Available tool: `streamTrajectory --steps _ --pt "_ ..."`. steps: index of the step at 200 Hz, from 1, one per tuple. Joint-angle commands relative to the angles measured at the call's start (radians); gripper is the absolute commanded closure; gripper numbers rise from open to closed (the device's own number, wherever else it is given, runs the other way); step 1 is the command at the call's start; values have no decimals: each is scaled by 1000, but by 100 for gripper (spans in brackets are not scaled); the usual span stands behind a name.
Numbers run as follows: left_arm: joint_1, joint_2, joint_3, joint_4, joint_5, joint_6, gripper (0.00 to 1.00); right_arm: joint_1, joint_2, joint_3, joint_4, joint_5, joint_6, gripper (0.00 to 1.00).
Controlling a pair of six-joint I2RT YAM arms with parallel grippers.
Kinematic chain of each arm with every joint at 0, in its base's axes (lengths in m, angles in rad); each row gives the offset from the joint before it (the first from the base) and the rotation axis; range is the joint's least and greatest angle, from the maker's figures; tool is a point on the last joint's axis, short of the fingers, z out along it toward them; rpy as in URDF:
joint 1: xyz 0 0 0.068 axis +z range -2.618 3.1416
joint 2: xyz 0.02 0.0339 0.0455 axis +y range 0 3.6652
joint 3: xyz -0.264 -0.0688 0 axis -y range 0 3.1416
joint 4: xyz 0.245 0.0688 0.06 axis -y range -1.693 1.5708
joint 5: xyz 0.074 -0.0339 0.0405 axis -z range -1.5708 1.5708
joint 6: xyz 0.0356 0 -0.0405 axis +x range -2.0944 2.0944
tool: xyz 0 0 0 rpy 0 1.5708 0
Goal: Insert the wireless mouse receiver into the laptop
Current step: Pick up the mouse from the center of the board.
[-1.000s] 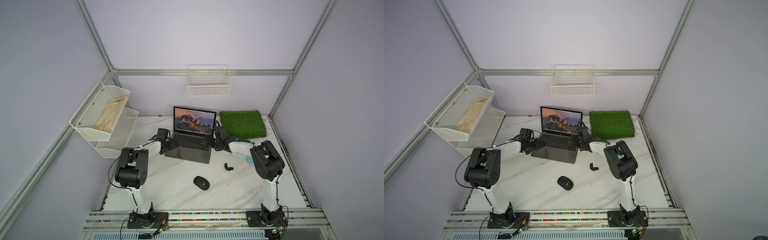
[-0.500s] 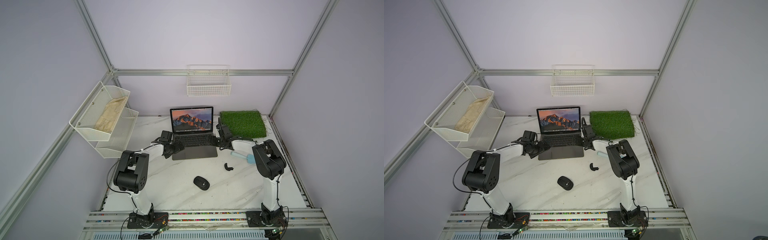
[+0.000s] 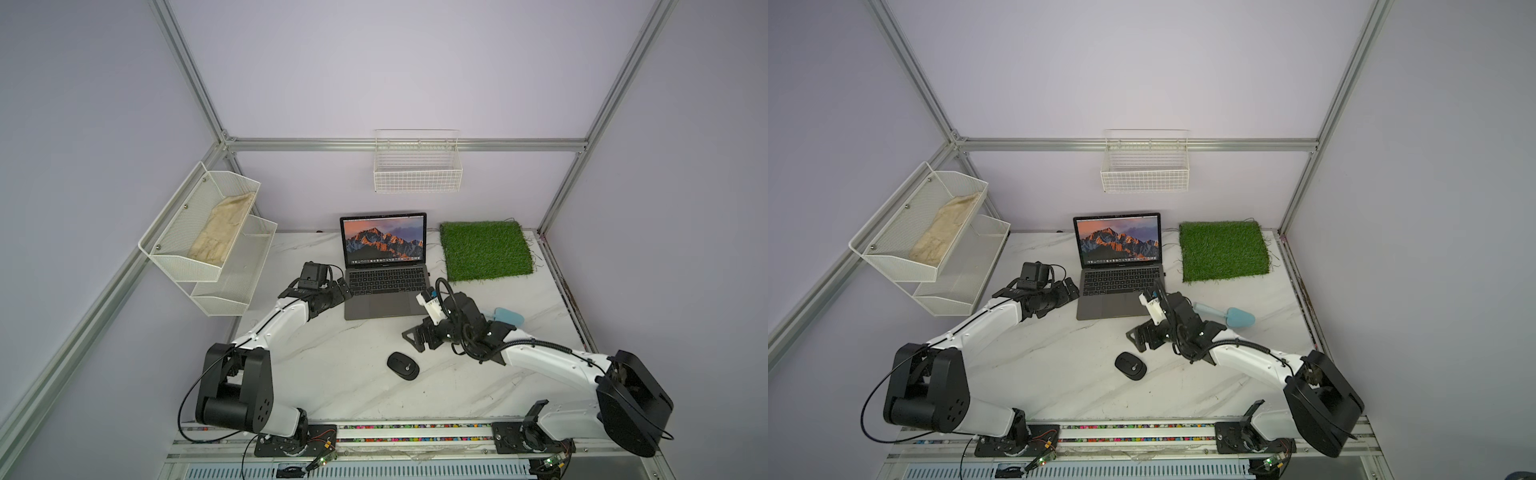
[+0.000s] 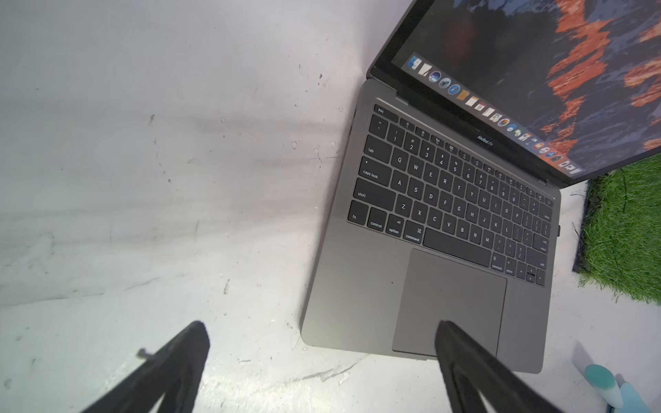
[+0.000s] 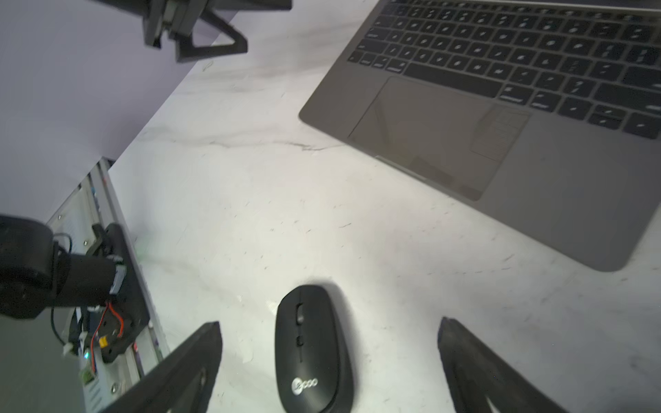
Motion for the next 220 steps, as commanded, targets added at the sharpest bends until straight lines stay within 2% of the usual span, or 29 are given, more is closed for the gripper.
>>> streamTrajectory --steps 1,41,69,126,142,161,220 --pt "5 -72 -51 18 -32 6 0 108 -24 -47 25 71 -21 3" --pt "5 -130 -104 38 -30 1 0 238 55 -57 32 205 -28 3" --pt "4 -141 -120 49 -25 2 0 254 116 -67 99 259 -19 3" --pt "5 -133 -125 74 -14 6 0 264 178 -73 97 296 -72 4" --pt "6 -129 -124 80 -11 3 0 264 189 -78 85 308 -78 8" --pt "5 -127 -125 89 -6 2 0 264 202 -84 87 317 -77 20" --pt "6 -146 -175 184 57 3 0 264 238 -108 136 319 -92 30"
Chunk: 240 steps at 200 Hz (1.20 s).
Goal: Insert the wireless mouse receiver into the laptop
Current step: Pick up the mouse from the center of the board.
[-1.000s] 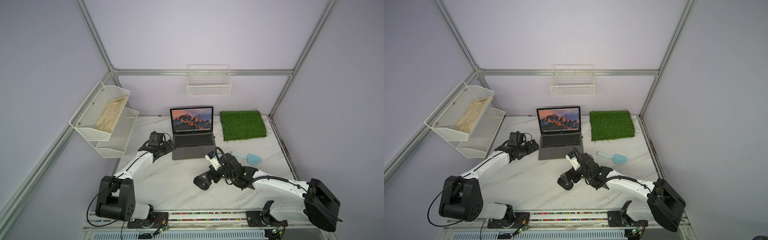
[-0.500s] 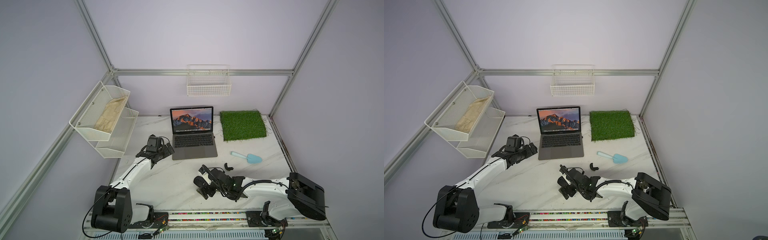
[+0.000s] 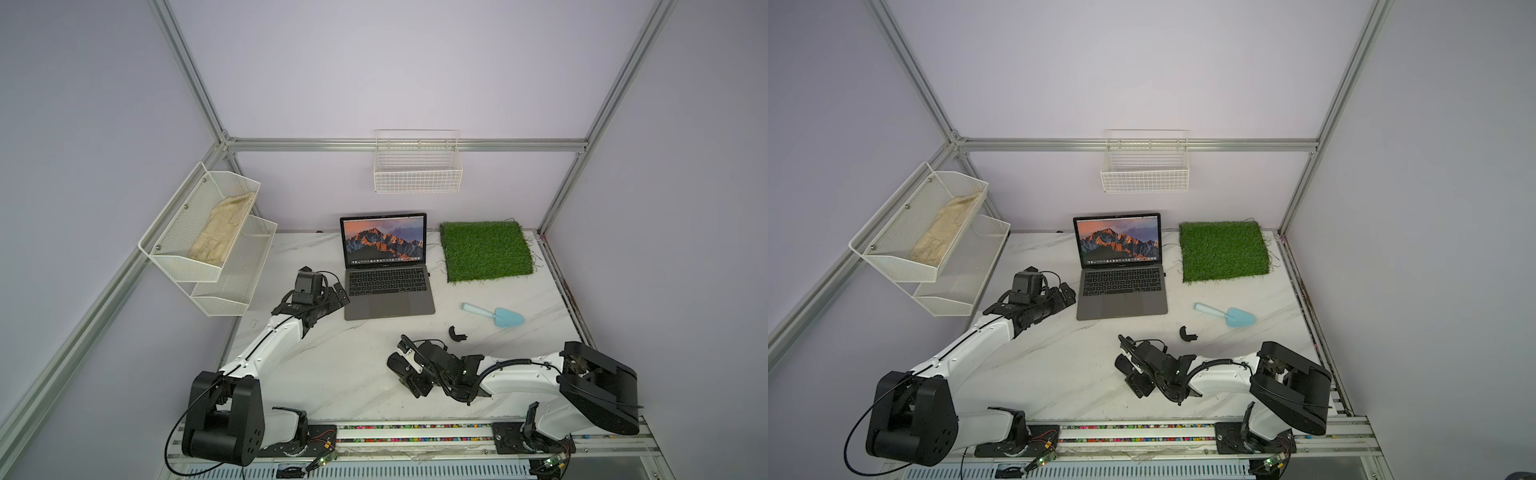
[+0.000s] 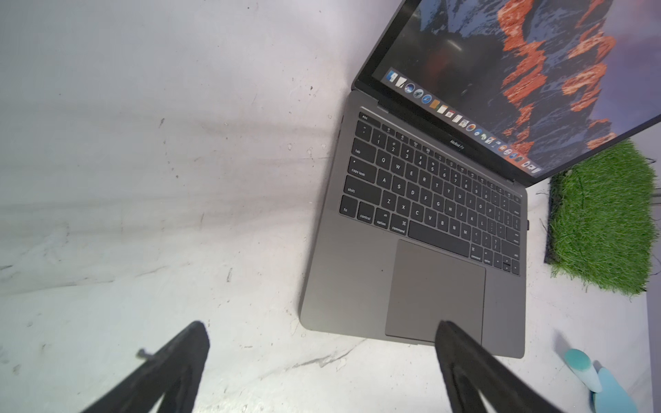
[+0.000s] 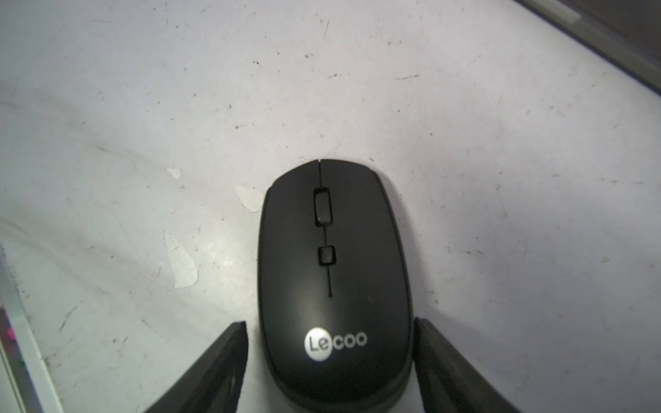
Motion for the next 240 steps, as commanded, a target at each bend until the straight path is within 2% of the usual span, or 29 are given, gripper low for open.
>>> streamTrajectory --steps 1,42,67,89,109,124,158,168,180,190,212,227,240 --pt "6 -31 -48 76 39 3 0 5 18 -19 56 19 -15 30" --pt "5 -34 -55 101 79 32 0 6 38 -19 67 79 0 39" --pt "5 -40 -56 128 89 62 0 5 41 -14 74 110 10 52" --pt "5 -40 -52 187 134 92 0 -10 53 40 46 135 -29 60" --pt "4 -45 -53 289 184 132 0 -101 28 101 5 37 -46 65" --pt "3 -53 -80 430 246 191 0 -215 -9 144 -25 -104 -55 69" --pt "-48 -72 -209 916 335 448 0 -459 -19 324 -233 -394 -109 77" --pt "-69 -65 -249 1067 375 596 0 -523 -14 388 -309 -447 -126 78" --pt "-98 -42 -296 1243 473 785 0 -601 -3 475 -409 -529 -162 80" --pt "-119 -7 -311 1334 533 914 0 -660 13 554 -481 -590 -177 81" --pt "-156 34 -242 1279 606 1092 2 -747 86 760 -733 -706 -259 83" --pt "-211 45 -182 1180 605 1252 3 -753 153 899 -927 -721 -347 82" --pt "-255 54 -127 1072 611 1374 5 -753 221 1023 -1124 -733 -477 82"
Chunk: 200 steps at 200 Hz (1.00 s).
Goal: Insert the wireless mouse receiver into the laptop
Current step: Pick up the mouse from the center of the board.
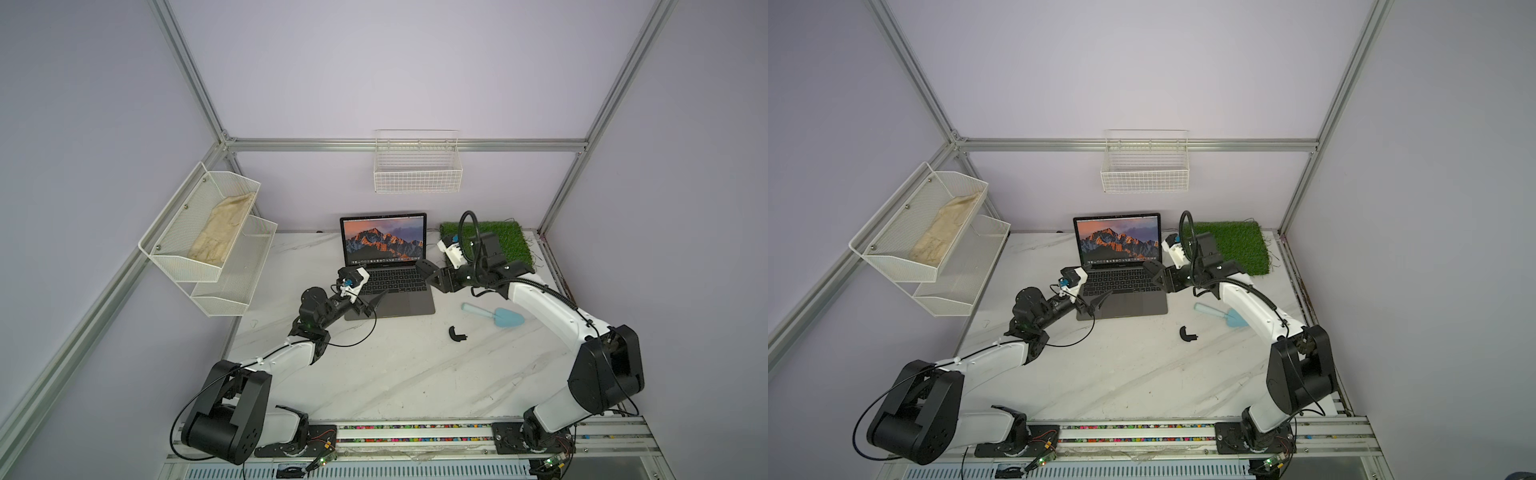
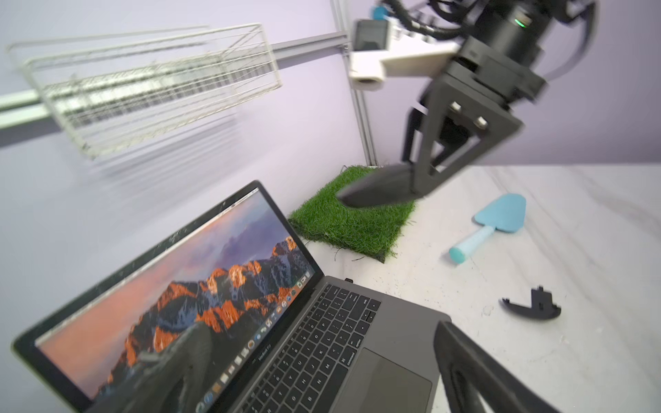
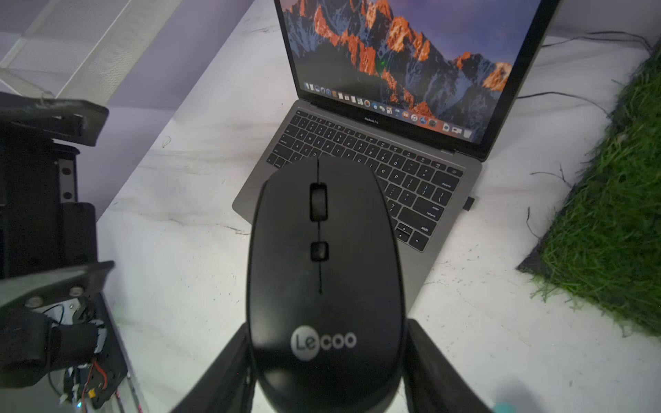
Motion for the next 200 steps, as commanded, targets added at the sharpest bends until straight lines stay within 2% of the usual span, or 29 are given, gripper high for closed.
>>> streamTrajectory --steps 1,37,52,109,150,200 --pt "-69 10 126 -61 77 350 5 11 102 174 -445 -129 -243 82" --pt "-145 43 253 -356 100 595 16 19 190 368 -667 -98 -334 85" --pt "-164 55 290 -450 96 659 19 18 186 385 -664 -110 -323 85" --pt "-185 150 326 -472 123 652 29 40 182 353 -674 -206 -360 87" --pt "-204 170 334 -471 160 631 35 47 178 322 -647 -218 -351 88" --pt "-204 188 340 -444 202 586 47 58 176 291 -625 -241 -361 89"
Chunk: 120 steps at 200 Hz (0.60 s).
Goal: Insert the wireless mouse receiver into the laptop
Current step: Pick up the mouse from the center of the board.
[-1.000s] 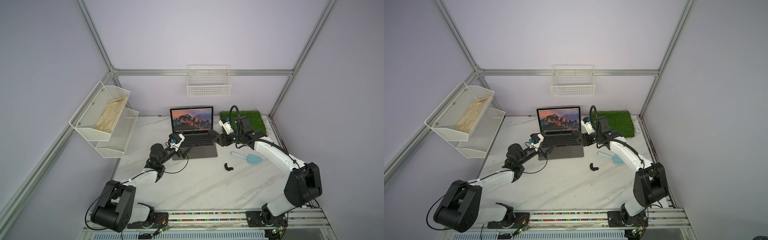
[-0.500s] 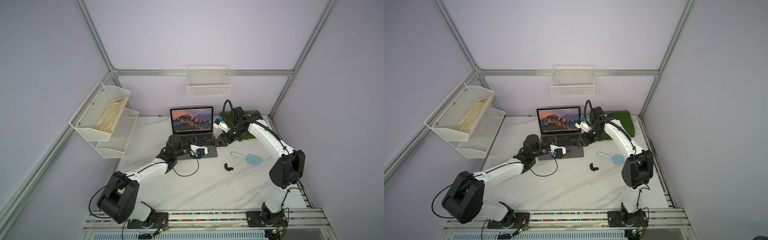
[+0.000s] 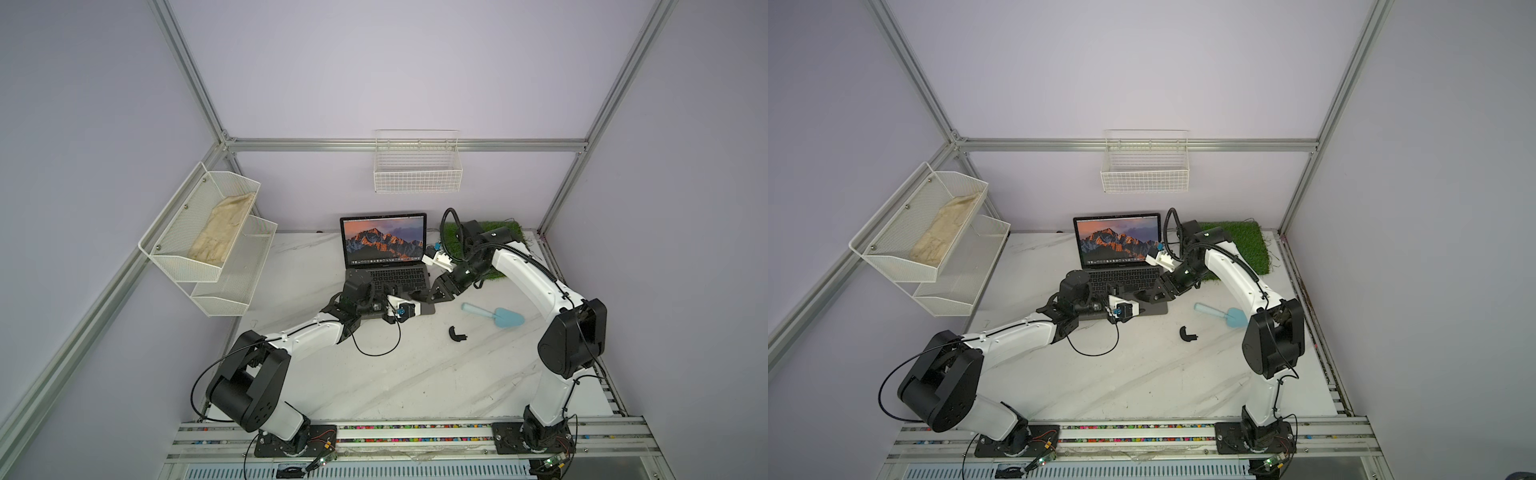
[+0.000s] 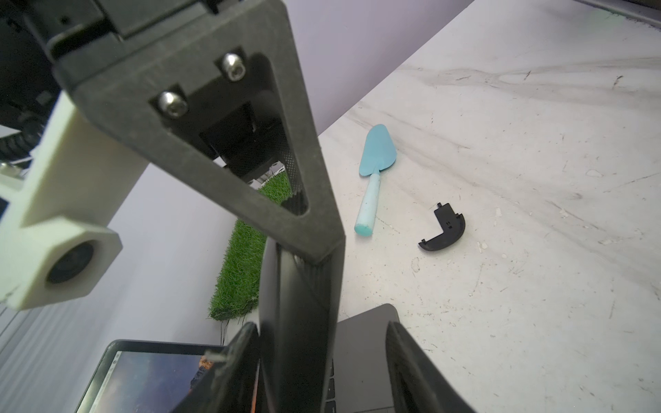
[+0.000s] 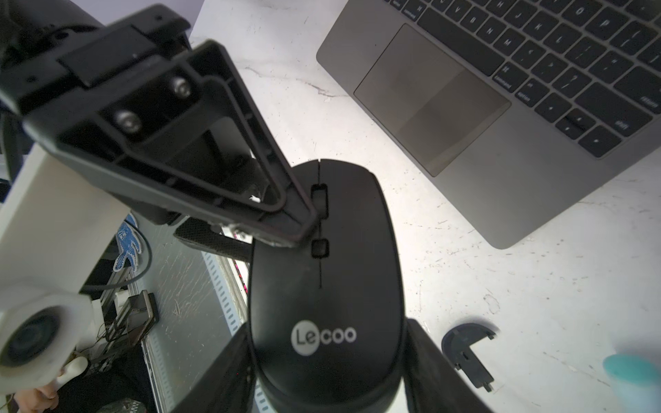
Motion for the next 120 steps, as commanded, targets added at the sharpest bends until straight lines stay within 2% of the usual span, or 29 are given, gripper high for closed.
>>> streamTrajectory --steps 1,76,120 --pt "-5 12 56 22 53 -18 48 8 -28 -8 19 -59 -41 89" --pt "-5 27 53 43 41 -35 60 13 -40 -29 41 -89 -44 91" --pt "-5 24 38 61 15 -32 62 11 -52 -44 56 -90 -37 91"
